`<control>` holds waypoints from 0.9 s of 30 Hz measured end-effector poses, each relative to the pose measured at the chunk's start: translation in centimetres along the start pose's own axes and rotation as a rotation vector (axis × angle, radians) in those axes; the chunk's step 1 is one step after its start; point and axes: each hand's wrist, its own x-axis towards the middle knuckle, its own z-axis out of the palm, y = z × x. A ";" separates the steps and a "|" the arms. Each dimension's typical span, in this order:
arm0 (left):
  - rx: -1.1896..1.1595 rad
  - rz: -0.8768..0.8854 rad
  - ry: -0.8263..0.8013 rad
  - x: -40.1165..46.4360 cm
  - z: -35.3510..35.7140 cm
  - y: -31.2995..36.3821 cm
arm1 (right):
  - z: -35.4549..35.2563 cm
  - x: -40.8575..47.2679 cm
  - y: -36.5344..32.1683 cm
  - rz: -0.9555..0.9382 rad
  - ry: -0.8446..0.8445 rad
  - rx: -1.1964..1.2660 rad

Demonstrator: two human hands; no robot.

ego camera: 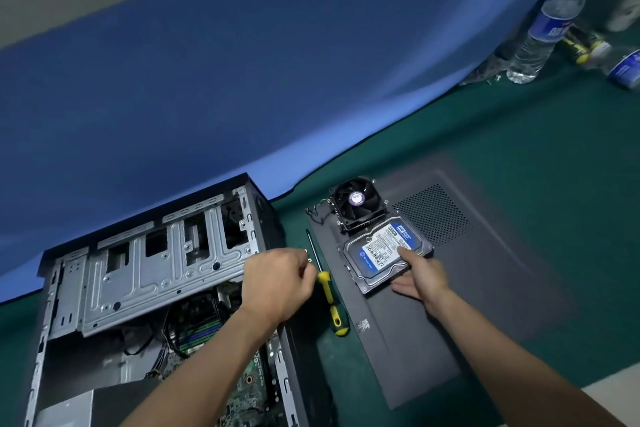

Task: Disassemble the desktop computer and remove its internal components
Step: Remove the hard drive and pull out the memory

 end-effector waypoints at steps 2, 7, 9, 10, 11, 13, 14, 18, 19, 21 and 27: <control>-0.006 0.004 0.006 0.0 -0.1 0.1 | 0.0 -0.4 -0.2 -0.017 0.027 -0.229; -0.002 0.008 0.025 0.1 -0.3 0.2 | 0.1 -1.8 -0.8 -0.209 0.269 -0.948; -0.011 0.011 0.030 0.0 -0.3 0.3 | 0.8 -2.4 -0.8 -0.343 0.328 -1.060; -0.016 0.011 0.032 0.0 -0.3 0.2 | 1.3 -2.7 -0.7 -0.406 0.301 -1.048; -0.024 0.010 0.032 0.0 -0.2 0.1 | 2.0 -3.0 -0.6 -0.450 0.240 -1.015; -0.049 0.003 0.032 -0.1 -0.1 0.0 | 3.8 -3.8 -0.1 -0.486 0.072 -0.957; -0.059 -0.001 0.045 -0.1 -0.1 -0.1 | 4.8 -4.2 0.1 -0.493 0.004 -0.936; -0.151 -0.029 0.150 -0.2 -0.2 -0.2 | 8.5 -6.2 0.9 -0.550 -0.111 -0.861; -0.181 -0.044 0.178 -0.3 -0.3 -0.2 | 9.3 -6.9 0.9 -0.568 -0.125 -0.856; -0.244 -0.114 0.229 -0.7 -0.2 -0.2 | 10.6 -8.2 1.0 -0.616 -0.160 -0.863; -0.573 -0.575 0.323 -4.9 0.1 -2.0 | 13.6 -11.7 1.0 -0.807 -0.166 -0.837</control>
